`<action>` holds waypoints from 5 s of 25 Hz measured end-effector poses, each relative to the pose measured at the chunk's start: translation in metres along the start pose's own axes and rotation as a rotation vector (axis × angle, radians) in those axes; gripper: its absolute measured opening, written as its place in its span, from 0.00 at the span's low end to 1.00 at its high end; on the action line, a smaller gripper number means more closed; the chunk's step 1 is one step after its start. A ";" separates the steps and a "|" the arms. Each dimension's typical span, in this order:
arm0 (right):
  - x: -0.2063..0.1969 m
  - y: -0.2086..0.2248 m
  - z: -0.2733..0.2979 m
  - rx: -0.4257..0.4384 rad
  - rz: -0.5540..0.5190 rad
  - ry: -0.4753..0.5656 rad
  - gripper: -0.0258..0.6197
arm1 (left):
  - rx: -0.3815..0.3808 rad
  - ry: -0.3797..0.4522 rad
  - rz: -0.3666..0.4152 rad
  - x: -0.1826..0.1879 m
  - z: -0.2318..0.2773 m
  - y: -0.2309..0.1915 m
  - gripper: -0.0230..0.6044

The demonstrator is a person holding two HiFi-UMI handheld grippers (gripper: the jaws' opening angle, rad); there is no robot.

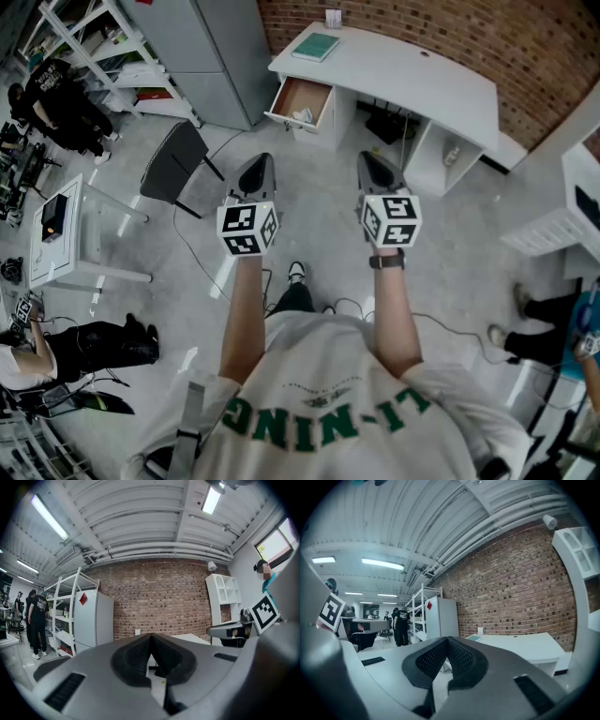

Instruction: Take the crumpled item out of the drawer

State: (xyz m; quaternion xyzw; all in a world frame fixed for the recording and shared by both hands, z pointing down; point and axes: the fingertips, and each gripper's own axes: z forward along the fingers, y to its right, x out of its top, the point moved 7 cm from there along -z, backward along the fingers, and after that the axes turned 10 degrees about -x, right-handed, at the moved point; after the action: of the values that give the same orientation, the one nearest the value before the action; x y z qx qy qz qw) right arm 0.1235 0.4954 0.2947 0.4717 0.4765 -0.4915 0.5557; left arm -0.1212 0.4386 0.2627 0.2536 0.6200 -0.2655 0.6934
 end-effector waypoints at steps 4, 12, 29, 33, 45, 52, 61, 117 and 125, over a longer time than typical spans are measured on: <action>0.003 -0.005 0.023 0.001 0.006 0.000 0.05 | 0.002 0.009 -0.007 0.001 0.015 -0.020 0.02; 0.003 0.007 0.074 -0.109 0.019 -0.023 0.05 | -0.047 0.005 -0.027 -0.007 0.068 -0.051 0.02; 0.027 -0.023 0.256 -0.093 0.011 -0.083 0.05 | -0.093 0.030 -0.085 0.006 0.212 -0.204 0.02; 0.026 -0.024 0.302 -0.092 0.004 -0.102 0.05 | -0.112 0.026 -0.092 0.002 0.250 -0.234 0.02; 0.001 -0.048 0.435 -0.028 -0.004 -0.187 0.05 | -0.169 0.004 -0.086 -0.033 0.336 -0.313 0.02; -0.038 -0.033 0.493 0.032 -0.018 -0.288 0.05 | -0.158 -0.038 -0.117 -0.063 0.382 -0.334 0.02; -0.080 -0.007 0.588 0.146 -0.033 -0.422 0.05 | -0.074 -0.081 -0.174 -0.095 0.450 -0.362 0.02; -0.481 -0.015 0.849 0.255 -0.228 -1.101 0.21 | -0.050 -0.338 -0.416 -0.399 0.624 -0.478 0.02; -0.501 -0.011 0.858 0.212 -0.334 -1.126 0.11 | -0.062 -0.342 -0.419 -0.411 0.635 -0.485 0.02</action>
State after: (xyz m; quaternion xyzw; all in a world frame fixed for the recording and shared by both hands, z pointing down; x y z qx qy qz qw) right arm 0.1372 -0.3091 0.8788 0.1101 0.1245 -0.7916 0.5880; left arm -0.0290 -0.3257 0.7255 0.0498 0.5408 -0.4228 0.7254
